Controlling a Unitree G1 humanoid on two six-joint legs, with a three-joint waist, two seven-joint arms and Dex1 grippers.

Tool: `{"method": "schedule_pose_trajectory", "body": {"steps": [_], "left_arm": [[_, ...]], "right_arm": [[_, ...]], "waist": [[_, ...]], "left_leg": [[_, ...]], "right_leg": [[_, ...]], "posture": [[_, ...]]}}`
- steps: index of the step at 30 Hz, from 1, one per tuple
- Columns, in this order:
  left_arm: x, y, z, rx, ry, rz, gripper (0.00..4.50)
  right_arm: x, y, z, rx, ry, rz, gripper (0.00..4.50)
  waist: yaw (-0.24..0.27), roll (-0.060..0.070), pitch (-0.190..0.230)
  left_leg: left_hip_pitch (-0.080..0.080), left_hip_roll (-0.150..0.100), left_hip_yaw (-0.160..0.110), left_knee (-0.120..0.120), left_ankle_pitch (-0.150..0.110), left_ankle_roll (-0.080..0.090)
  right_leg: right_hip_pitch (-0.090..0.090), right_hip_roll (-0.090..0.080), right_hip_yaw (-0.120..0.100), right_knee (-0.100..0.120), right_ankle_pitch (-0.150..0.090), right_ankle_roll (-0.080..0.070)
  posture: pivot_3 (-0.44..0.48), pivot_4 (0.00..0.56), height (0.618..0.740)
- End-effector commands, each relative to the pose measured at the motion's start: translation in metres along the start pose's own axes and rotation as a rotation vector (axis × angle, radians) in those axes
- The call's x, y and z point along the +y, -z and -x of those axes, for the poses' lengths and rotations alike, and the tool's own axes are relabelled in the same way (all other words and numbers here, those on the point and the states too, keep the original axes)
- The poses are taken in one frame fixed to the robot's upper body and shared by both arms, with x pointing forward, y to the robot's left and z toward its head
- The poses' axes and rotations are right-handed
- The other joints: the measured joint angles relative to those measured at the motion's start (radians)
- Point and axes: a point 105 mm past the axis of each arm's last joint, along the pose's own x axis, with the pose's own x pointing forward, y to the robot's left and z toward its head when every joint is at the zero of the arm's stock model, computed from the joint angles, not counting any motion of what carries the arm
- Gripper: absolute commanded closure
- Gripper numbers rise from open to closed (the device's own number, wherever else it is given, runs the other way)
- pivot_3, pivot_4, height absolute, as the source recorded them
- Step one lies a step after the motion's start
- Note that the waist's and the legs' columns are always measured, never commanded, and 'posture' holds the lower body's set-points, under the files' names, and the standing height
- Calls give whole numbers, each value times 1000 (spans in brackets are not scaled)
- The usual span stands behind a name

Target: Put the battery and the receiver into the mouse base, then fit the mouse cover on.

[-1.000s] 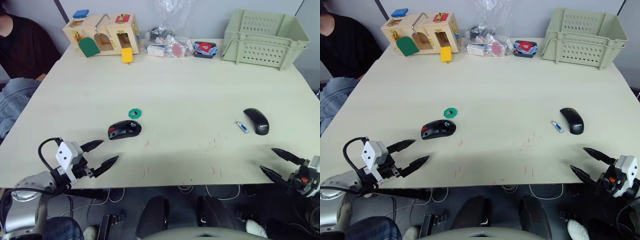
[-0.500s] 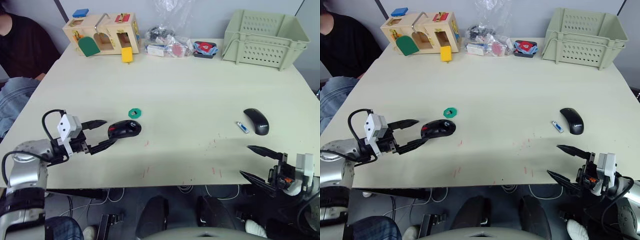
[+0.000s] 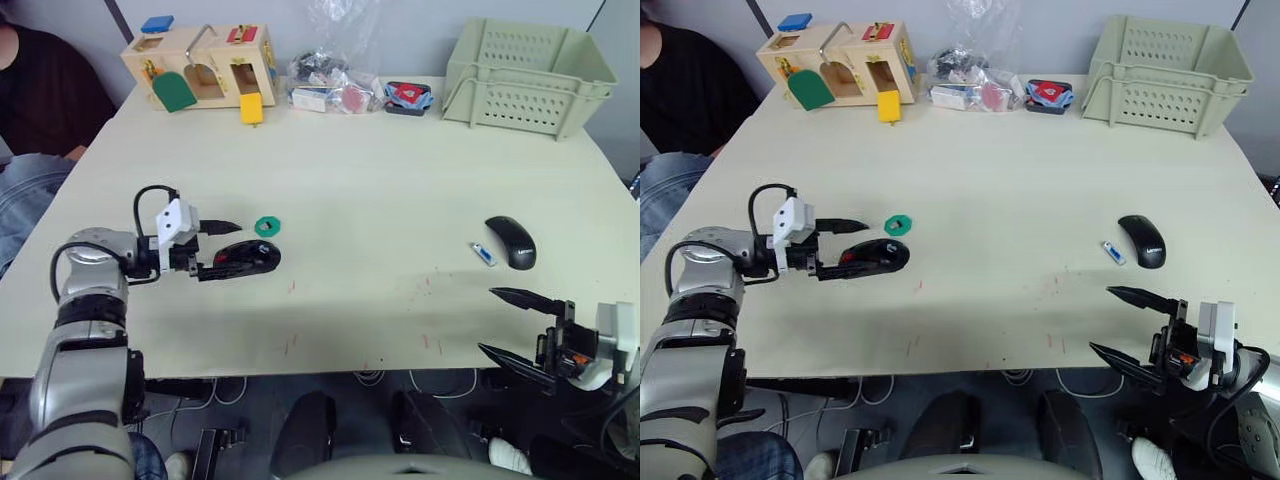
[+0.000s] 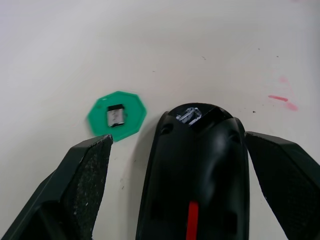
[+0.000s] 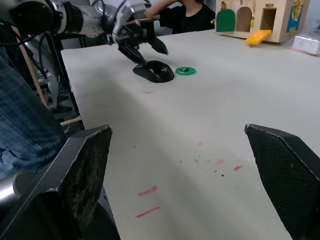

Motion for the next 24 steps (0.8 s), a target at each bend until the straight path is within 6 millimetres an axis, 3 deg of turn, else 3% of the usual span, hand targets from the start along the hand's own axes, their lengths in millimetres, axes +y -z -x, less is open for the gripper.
{"method": "schedule_pose_trajectory", "body": {"steps": [1, 24], "left_arm": [[-1, -1, 1, 27, 48, -32, 0], [8, -16, 0, -47, 37, 24, 0]], "right_arm": [[0, -11, 0, -16, -7, 39, 41], [2, -11, 0, -6, 14, 42, 41]], "waist": [[1, -1, 0], [2, -1, 0]], "left_leg": [[0, 0, 0, 0, 0, 0], [-1, 0, -1, 2, 0, 0]], "right_leg": [[0, 0, 0, 0, 0, 0], [0, 0, 0, 1, 0, 0]], "posture": [[0, 150, 740], [0, 150, 740]]}}
